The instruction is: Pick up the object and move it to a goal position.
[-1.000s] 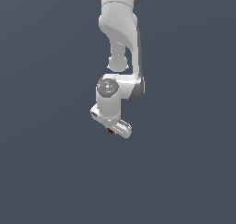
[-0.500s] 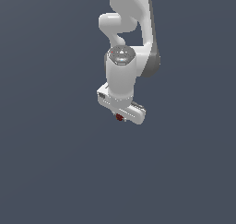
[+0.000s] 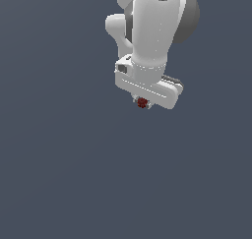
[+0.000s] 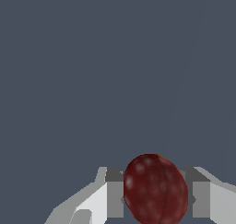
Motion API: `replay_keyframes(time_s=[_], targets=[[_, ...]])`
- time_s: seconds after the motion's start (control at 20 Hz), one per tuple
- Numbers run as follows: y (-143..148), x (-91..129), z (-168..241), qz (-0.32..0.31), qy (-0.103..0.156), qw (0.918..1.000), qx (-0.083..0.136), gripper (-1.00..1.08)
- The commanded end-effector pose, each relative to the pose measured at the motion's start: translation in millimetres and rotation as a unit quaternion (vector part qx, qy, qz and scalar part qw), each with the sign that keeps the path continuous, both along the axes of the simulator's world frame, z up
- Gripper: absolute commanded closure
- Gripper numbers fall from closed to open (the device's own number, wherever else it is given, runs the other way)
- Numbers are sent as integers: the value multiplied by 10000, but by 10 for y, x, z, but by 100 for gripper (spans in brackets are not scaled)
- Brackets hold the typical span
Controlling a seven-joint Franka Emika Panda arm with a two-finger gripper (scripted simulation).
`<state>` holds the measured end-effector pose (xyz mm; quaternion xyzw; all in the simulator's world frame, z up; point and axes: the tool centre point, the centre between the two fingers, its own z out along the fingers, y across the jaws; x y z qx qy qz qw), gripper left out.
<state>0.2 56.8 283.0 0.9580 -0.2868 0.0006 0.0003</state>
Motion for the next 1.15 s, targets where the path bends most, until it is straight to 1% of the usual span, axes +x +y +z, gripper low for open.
replay_keyframes(time_s=[0.0,0.3,0.55,0.8,1.1], targets=[[116,-33,289,-2,4,10000,-3,108],[364,-77,886,-2,4,10000,-3,108],[510,-93,1222,3,4,10000,1,108],[595,-94,1416,4,4,10000,3,108],[628,-92,1490,4,4,10000,3,108]])
